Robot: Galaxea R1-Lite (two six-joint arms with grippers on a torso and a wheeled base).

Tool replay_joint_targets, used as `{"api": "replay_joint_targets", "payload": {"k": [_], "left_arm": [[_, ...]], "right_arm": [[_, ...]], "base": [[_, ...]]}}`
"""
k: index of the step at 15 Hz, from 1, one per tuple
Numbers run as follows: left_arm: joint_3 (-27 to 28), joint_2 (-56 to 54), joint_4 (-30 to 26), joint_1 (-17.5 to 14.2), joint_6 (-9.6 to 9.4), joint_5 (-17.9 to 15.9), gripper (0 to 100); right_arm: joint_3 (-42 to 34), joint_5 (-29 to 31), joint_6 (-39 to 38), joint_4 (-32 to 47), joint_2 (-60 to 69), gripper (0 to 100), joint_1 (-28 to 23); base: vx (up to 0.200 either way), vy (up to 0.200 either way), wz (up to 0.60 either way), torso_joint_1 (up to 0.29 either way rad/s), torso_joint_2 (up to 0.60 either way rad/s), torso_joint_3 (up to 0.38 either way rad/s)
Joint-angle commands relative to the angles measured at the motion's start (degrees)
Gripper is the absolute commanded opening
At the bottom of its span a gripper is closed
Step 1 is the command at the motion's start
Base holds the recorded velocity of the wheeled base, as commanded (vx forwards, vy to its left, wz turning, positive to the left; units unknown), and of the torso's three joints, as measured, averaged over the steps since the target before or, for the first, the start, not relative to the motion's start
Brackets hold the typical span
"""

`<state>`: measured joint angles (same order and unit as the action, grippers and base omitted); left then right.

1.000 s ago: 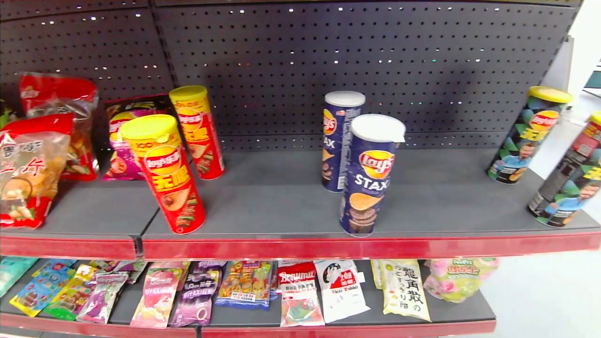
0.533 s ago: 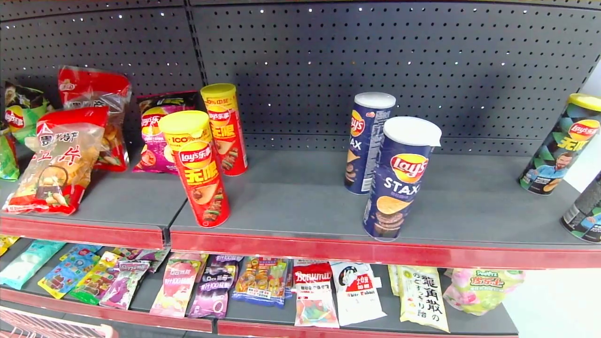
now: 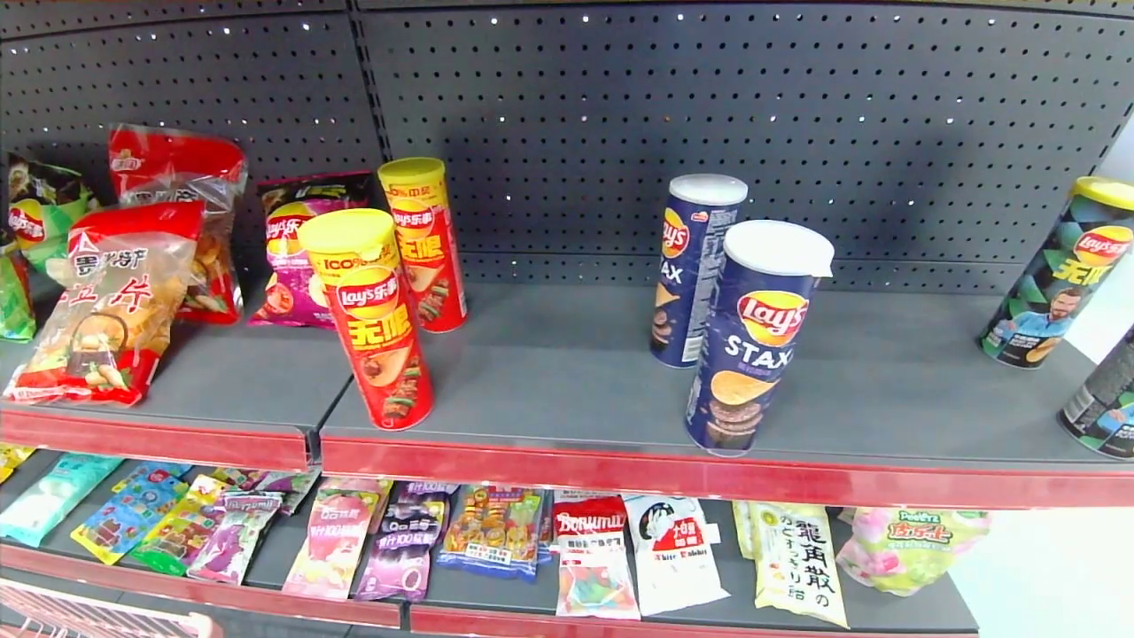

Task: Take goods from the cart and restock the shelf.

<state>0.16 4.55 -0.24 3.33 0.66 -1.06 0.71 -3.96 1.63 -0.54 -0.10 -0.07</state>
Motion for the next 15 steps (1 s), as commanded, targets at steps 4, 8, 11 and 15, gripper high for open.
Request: {"api": "replay_joint_targets", "payload": {"k": [4, 8, 11, 15], "left_arm": [[-0.07, 0.2, 0.07, -0.08, 0.04, -0.08, 100], [-0.07, 0.2, 0.07, -0.08, 0.04, -0.08, 100], [-0.07, 0.2, 0.07, -0.08, 0.04, -0.08, 100], [-0.07, 0.2, 0.07, -0.08, 0.04, -0.08, 100]], "right_arm": [[17.66, -3.68, -2.16, -1.75, -17.48, 100, 3.59], [26.8, -6.23, -1.72, -3.51, -44.73, 100, 8.69], [26.89, -6.41, -1.99, -5.79, -55.98, 100, 14.49], [26.98, -2.1, -1.9, -13.53, -71.45, 100, 14.4]], "base": [[0.0, 0.0, 0.0, 0.0, 0.0, 0.0], [0.0, 0.0, 0.0, 0.0, 0.0, 0.0], [0.0, 0.0, 0.0, 0.0, 0.0, 0.0], [0.0, 0.0, 0.0, 0.0, 0.0, 0.0]]}}
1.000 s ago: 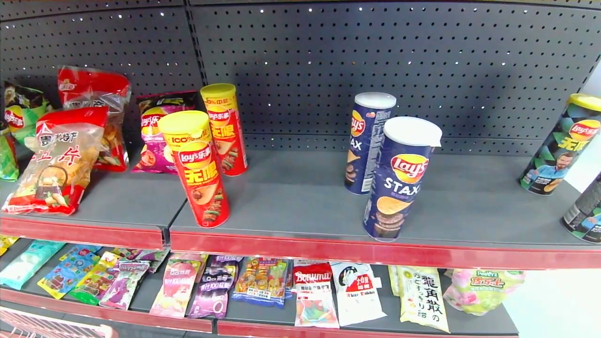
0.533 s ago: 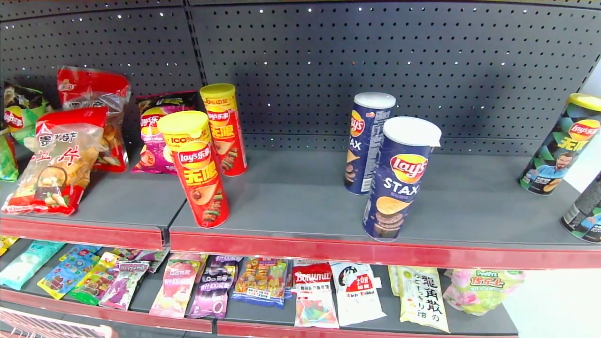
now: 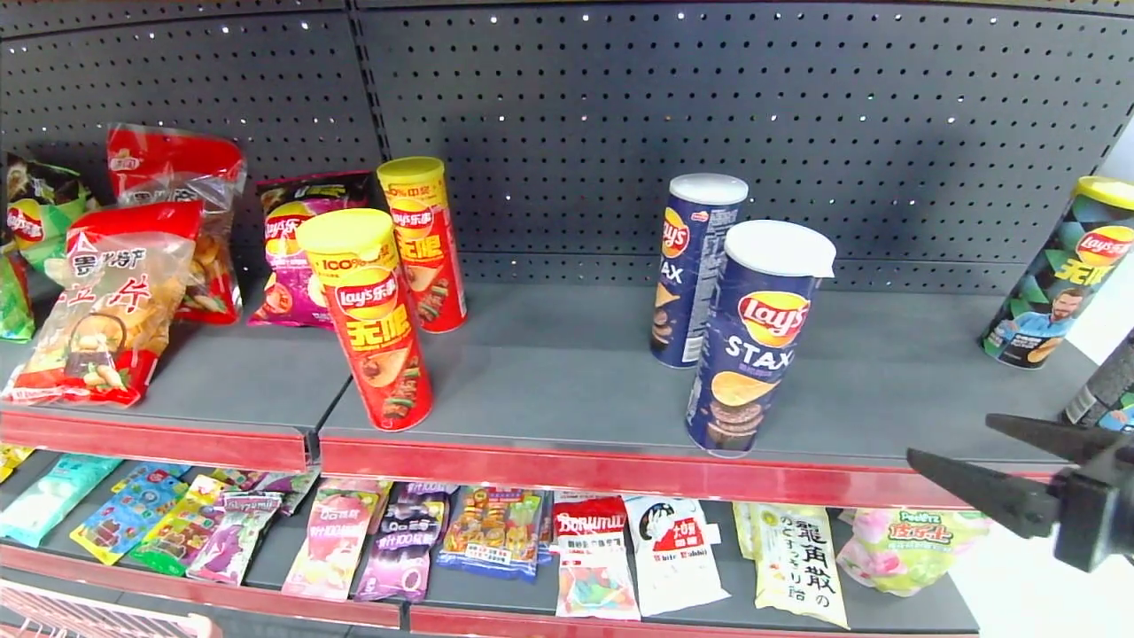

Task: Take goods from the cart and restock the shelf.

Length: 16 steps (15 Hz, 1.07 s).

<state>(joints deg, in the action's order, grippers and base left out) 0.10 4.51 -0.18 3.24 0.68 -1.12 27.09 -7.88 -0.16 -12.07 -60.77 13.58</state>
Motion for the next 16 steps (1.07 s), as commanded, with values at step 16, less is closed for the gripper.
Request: {"api": "replay_joint_targets", "payload": {"k": [16], "left_arm": [[-0.01, 0.24, 0.01, 0.01, 0.02, -0.02, 100]], "right_arm": [[4.11, 11.65, 0.25, -19.66, -30.9, 100, 5.67]], "base": [[0.0, 0.0, 0.0, 0.0, 0.0, 0.0]]}}
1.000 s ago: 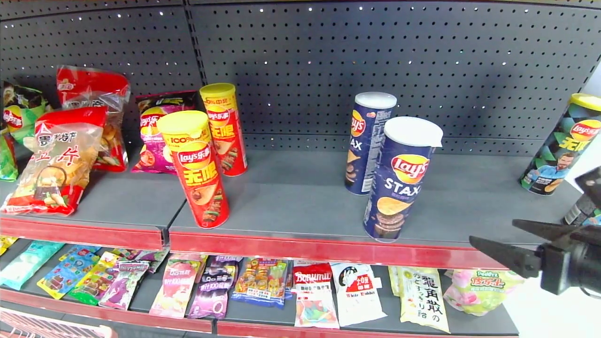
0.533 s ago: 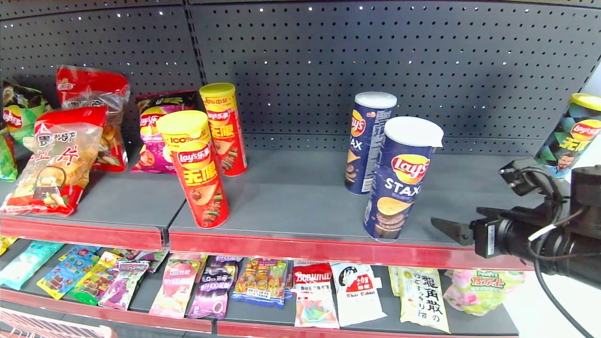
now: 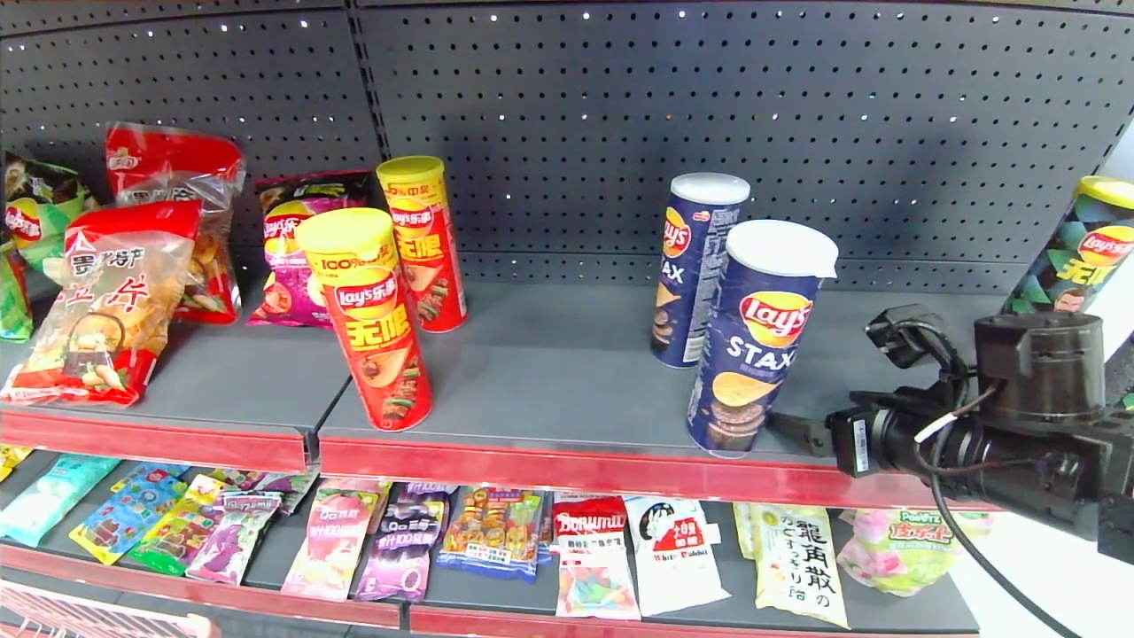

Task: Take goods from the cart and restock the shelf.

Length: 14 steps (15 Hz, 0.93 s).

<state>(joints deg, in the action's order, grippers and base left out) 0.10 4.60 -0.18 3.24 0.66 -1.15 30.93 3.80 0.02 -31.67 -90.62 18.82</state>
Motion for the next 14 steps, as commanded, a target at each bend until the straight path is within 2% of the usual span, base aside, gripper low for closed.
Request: {"api": "replay_joint_targets", "payload": {"k": [1, 14], "left_arm": [[-0.01, 0.15, 0.01, 0.01, 0.04, 0.0, 100], [-0.01, 0.15, 0.01, 0.01, 0.04, 0.0, 100]], "right_arm": [[1.33, 0.06, 0.06, -0.06, -2.01, 100, 1.13], [3.88, 0.06, 0.15, -0.06, -4.56, 100, 4.47]], "base": [[0.0, 0.0, 0.0, 0.0, 0.0, 0.0], [0.0, 0.0, 0.0, 0.0, 0.0, 0.0]]}}
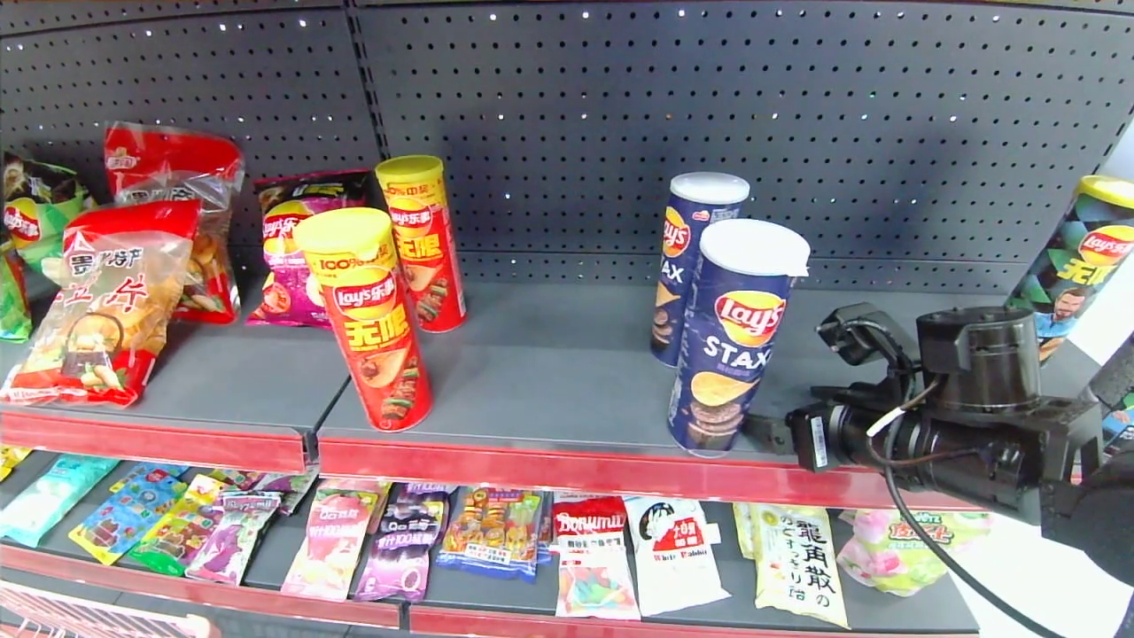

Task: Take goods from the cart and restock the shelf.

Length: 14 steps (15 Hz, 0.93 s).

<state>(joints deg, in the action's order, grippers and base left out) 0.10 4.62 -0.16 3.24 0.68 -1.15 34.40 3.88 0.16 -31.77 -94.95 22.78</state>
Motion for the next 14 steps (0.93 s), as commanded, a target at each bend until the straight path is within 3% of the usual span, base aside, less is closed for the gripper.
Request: {"api": "replay_joint_targets", "payload": {"k": [1, 14], "left_arm": [[-0.01, 0.13, -0.02, 0.01, 0.02, 0.0, 100], [-0.01, 0.13, -0.02, 0.01, 0.02, 0.0, 100]], "right_arm": [[0.4, -0.01, 0.02, 0.04, -0.23, 100, 0.95], [-0.39, 0.69, 0.02, 0.04, 0.91, 100, 2.18]], "base": [[0.0, 0.0, 0.0, 0.0, 0.0, 0.0], [0.0, 0.0, 0.0, 0.0, 0.0, 0.0]]}}
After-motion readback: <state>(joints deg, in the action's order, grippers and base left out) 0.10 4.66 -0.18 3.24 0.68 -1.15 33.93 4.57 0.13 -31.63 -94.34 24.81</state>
